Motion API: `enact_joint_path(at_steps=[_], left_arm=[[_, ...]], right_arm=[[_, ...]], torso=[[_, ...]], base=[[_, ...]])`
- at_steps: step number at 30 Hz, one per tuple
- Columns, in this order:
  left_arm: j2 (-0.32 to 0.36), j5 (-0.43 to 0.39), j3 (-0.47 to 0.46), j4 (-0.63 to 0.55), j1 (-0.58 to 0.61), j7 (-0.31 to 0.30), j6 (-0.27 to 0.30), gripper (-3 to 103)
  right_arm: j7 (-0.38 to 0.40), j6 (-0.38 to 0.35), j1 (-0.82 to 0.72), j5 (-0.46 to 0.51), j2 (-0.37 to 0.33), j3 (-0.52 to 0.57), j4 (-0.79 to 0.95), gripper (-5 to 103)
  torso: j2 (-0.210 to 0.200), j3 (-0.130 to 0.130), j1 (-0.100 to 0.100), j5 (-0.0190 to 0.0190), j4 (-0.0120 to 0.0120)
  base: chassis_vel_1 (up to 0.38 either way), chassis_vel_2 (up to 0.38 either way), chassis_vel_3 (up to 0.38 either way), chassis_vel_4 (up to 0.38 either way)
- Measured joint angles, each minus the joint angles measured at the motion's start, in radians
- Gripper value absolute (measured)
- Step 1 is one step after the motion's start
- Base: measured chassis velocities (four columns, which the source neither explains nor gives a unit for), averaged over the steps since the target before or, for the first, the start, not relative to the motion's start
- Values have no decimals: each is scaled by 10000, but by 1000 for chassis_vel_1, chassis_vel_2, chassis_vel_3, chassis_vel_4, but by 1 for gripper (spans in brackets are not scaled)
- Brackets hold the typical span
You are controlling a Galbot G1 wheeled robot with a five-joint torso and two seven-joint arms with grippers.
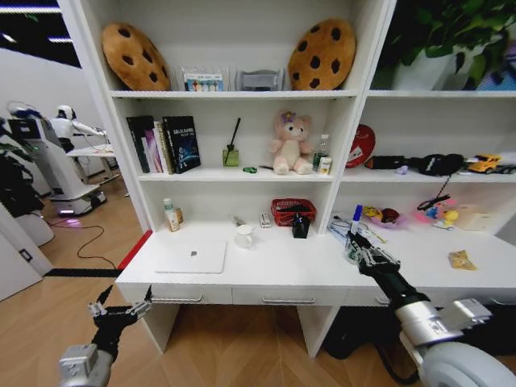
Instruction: Organize the objects on the table.
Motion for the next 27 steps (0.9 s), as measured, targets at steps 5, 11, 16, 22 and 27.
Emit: enact_joint_path(at_steps=[5,11,16,22,27], left_arm=[[1,0,-2,0,0,-1,-1,100],[1,0,-4,0,0,-2,-1,100],[1,0,-2,0,0,-2,0,100],[1,0,-2,0,0,-2,0,100],[1,0,-1,0,0,-2,0,100]], right_arm=[[15,92,-95,-11,117,-6,0,10],[113,99,-151,81,211,32,1,10],[122,96,-151,67,229,44,1,10],[122,89,-116,70,204,30,0,10],[83,131,-64,43,182,13,1,10]], torso=[[-9,-6,-5,-8,7],[-16,-9,-6,-4,8],[-26,-15,-13,-1,6],[-32,-18,-14,-1,6],[-35,-19,-17,0,8]], base=[[15,36,-8,-21],[27,36,-12,-26],[-22,-35,15,30],[-82,-124,86,126],[-156,-174,156,180]])
